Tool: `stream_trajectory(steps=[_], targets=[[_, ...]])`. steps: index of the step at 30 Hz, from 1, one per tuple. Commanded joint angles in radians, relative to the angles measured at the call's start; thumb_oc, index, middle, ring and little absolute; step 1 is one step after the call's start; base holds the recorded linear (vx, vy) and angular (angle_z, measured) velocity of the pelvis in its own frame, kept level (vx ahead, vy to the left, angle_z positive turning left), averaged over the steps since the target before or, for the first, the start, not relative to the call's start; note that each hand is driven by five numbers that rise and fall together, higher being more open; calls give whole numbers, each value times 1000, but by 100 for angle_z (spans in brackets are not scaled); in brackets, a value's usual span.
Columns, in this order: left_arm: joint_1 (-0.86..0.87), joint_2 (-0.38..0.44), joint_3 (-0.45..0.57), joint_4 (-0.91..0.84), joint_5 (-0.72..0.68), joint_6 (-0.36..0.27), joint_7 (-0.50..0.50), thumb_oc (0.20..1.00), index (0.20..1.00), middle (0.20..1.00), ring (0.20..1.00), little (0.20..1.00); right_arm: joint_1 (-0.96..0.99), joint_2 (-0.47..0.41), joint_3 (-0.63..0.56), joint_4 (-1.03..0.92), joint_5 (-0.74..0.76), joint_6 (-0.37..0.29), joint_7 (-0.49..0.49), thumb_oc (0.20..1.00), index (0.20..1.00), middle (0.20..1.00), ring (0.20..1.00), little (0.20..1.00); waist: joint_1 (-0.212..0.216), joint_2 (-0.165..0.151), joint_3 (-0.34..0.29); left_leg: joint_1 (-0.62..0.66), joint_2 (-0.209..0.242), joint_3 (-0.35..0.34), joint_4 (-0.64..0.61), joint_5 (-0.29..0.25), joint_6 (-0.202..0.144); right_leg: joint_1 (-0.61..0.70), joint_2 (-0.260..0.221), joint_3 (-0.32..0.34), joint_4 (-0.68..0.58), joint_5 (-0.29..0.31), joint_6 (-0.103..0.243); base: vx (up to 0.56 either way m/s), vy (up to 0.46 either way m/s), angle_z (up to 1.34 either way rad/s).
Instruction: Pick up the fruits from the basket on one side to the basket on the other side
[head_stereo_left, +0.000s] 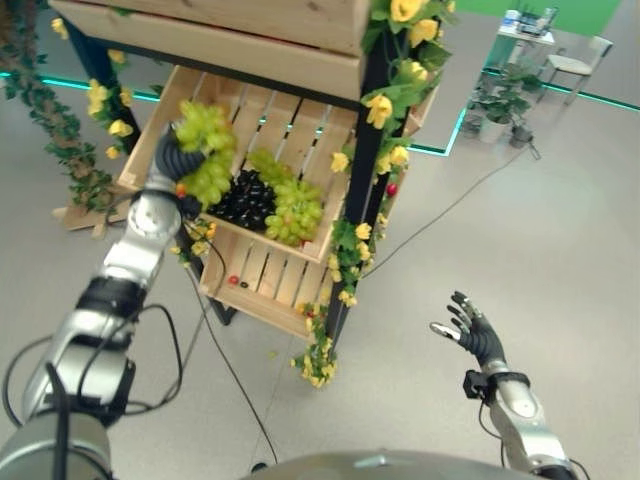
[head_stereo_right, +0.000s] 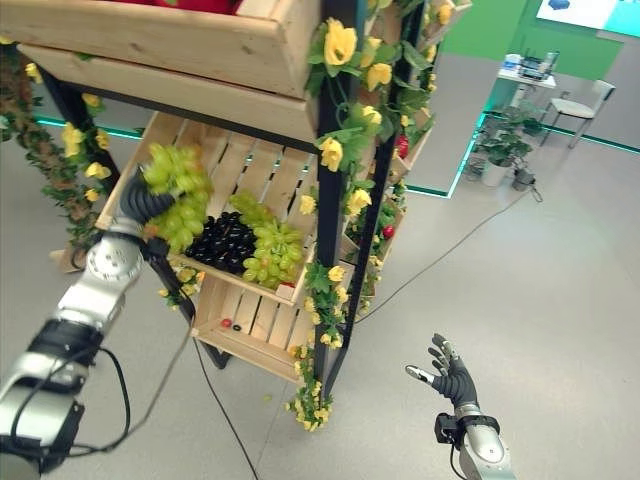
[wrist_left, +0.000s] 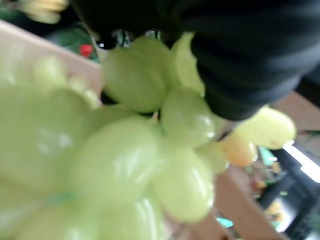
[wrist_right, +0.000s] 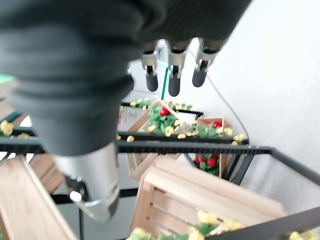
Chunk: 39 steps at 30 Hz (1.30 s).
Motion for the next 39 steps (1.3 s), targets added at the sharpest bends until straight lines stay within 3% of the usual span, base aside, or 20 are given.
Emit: stream_trajectory(steps=[1,14,15,16,18,21,24,31,39], targets=[[-219,8,43,86,30,-26,31,200,200,200,200,200,-59,-85,-5,-50,-1,-37,12,1000,1000,1000,1000,1000,-13,58,2,17,26,-19,90,-132,-19,45,-13,-10,24,-54,105,14,7,-16],[-371,57,-62,238,137,0,50,200,200,200,200,200,-29,-92,9,-68,17,-52,33,1000,1000,1000,1000,1000,-25,58,6,19,22,-6,89,-135,-15,29,-7,13,23,-51,111,3,4,-5],[-385,62,-84,256,193,17,51,423,423,423,423,423,-28,-95,10,-69,17,-54,34,1000,1000,1000,1000,1000,-26,59,7,19,23,-5,89,-134,-15,29,-7,13,24,-51,111,5,3,-4],[-403,72,-120,275,263,34,39,1000,1000,1000,1000,1000,-28,-94,7,-67,16,-56,34,1000,1000,1000,1000,1000,-25,58,7,19,23,-6,88,-134,-15,29,-6,12,24,-51,112,0,0,0],[-414,76,-143,294,347,71,16,1000,1000,1000,1000,1000,-24,-96,-2,-73,12,-57,39,1000,1000,1000,1000,1000,-23,59,7,21,22,-6,84,-133,-14,32,-7,10,22,-52,111,0,0,0],[-459,139,-306,231,732,125,-8,1000,1000,1000,1000,1000,-1,-101,-20,-90,-7,-71,45,1000,1000,1000,1000,1000,-17,59,13,28,26,-9,80,-137,-16,41,-5,1,19,-57,113,0,0,0],[-394,170,-316,162,870,123,-24,1000,1000,1000,1000,1000,15,-101,-26,-88,3,-79,53,1000,1000,1000,1000,1000,-14,52,14,20,23,-10,79,-134,-15,36,-9,-2,17,-55,114,-23,-5,1],[-320,240,-324,108,967,103,-29,1000,1000,1000,1000,1000,30,-109,-23,-99,13,-84,66,1000,1000,1000,1000,1000,-11,49,11,23,23,-8,76,-132,-15,36,-7,-1,14,-58,112,0,0,0],[-278,262,-284,77,961,99,-28,1000,1000,1000,1000,1000,27,-112,-24,-90,7,-85,65,1000,1000,1000,1000,1000,-8,45,9,22,25,-13,73,-128,-15,41,-4,-8,12,-63,107,0,0,0]])
